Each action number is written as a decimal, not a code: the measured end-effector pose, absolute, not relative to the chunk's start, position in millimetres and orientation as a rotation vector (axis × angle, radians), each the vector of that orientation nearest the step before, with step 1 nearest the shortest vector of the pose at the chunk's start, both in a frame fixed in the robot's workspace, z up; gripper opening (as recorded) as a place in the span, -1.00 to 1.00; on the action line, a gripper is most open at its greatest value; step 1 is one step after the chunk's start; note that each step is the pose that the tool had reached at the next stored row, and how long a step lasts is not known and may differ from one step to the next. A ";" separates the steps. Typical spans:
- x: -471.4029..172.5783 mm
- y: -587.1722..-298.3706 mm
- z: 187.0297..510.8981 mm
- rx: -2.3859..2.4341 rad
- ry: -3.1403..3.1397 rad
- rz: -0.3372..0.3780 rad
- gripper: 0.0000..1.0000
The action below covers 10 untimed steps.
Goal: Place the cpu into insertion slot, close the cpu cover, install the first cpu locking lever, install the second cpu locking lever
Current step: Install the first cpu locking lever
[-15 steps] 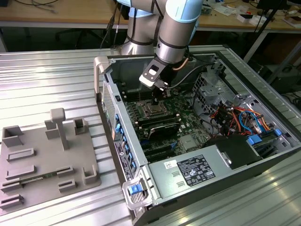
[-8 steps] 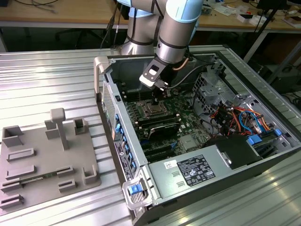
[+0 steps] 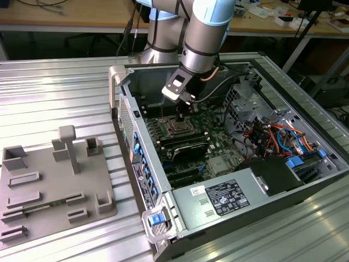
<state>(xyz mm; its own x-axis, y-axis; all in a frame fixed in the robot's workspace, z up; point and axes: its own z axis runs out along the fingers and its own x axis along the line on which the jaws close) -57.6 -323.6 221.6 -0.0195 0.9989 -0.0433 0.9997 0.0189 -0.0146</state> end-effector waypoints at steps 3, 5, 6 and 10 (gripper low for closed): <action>-57.7 -323.7 229.5 2.185 2.227 -0.064 -0.79; -57.6 -323.6 236.3 2.185 2.228 -0.064 -0.79; -57.6 -323.6 240.3 2.184 2.228 -0.064 -0.79; -57.6 -323.7 246.9 2.181 2.231 -0.065 -0.79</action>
